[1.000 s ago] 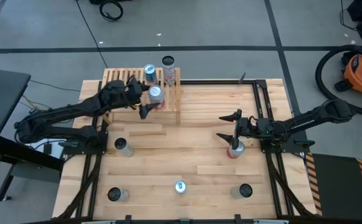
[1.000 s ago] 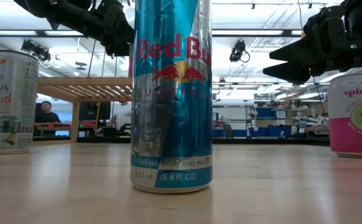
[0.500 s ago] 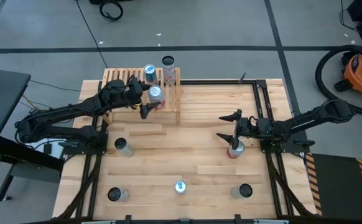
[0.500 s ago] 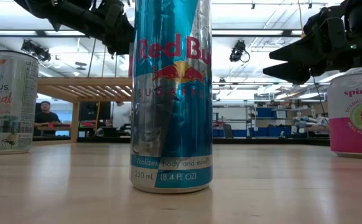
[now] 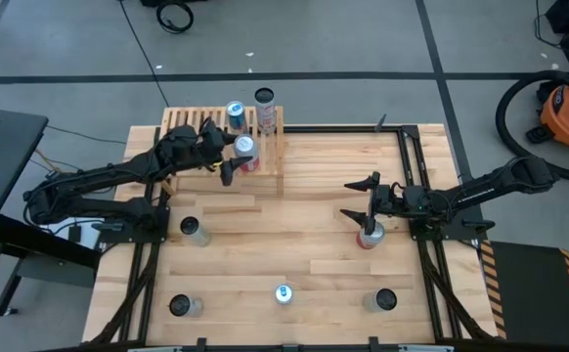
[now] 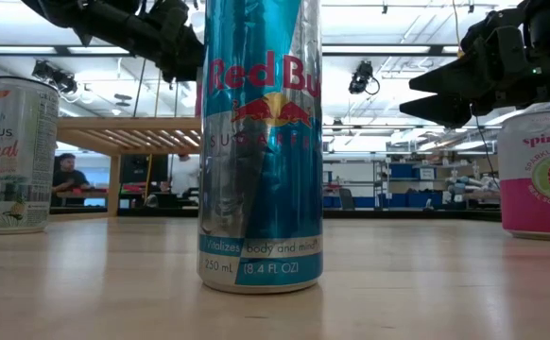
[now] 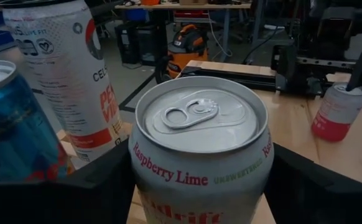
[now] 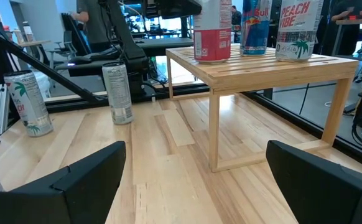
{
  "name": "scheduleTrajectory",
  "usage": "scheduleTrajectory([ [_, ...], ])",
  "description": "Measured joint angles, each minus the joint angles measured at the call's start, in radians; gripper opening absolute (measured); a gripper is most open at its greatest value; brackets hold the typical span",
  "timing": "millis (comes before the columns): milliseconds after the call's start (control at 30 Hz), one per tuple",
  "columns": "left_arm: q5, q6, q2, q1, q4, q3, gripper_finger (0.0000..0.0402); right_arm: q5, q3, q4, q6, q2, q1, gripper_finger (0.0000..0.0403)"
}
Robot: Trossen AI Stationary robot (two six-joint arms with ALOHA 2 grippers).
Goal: Place canned beverage on shelf
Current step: Put the top pink white soda can on the shelf
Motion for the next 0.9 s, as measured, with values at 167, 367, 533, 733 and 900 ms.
scheduleTrajectory([
  [167,-0.019,-0.020,0.000,0.001,0.000,0.000,0.0290,0.000,0.000,0.000,0.000,0.000,0.000,0.0399],
  [367,-0.047,-0.060,-0.001,0.001,0.000,0.000,0.0291,0.000,0.000,0.000,0.000,0.000,0.000,0.0399],
  [533,-0.066,-0.107,-0.002,0.001,0.005,0.000,0.0292,0.000,0.000,0.000,0.000,0.000,0.000,0.0399],
  [733,-0.255,-0.143,-0.006,-0.023,-0.013,0.001,0.0292,0.000,0.000,0.000,0.000,0.000,0.000,0.0399],
  [900,-0.426,-0.151,-0.028,-0.090,-0.039,-0.001,0.0293,0.000,0.000,0.000,0.000,0.000,0.000,0.0399],
])
